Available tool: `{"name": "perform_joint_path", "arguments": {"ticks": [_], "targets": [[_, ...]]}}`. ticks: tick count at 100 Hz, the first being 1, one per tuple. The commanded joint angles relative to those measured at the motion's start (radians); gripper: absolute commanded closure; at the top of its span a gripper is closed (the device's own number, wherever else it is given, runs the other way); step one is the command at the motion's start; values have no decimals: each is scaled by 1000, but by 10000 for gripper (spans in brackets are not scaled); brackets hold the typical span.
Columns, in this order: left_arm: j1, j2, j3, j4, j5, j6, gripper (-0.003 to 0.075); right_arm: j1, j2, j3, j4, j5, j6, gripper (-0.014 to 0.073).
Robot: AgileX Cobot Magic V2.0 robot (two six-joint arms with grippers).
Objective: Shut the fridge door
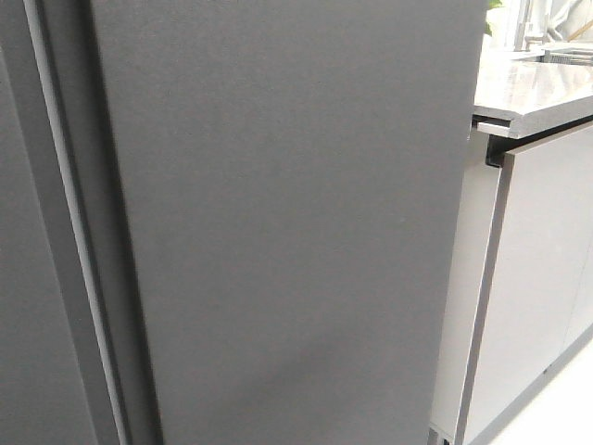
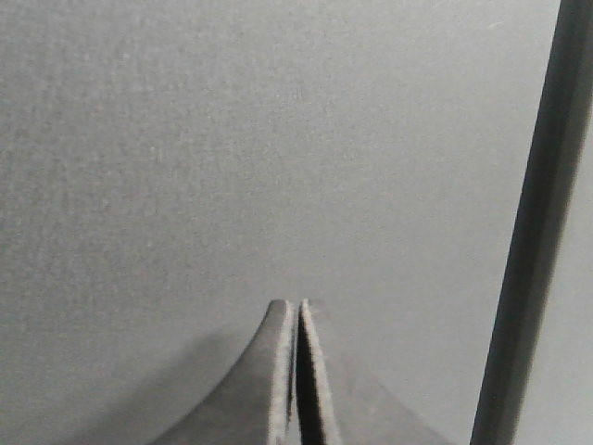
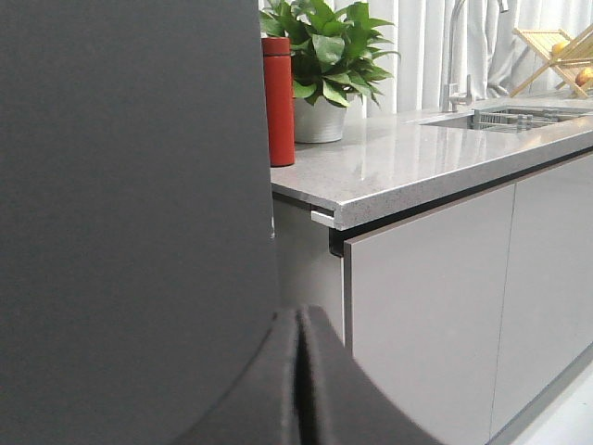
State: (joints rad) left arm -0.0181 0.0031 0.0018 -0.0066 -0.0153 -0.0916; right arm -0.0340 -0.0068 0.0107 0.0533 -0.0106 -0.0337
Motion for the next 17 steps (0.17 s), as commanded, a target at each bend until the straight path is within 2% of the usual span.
{"name": "perform_joint_path", "arguments": {"ticks": [1,17], "targets": [[-6,19,28,-2,-77,-4,741,-6,-12,12,-13,-73,1,670],[-6,19,28,-2,-77,-4,741,-6,-12,12,-13,-73,1,670]]}}
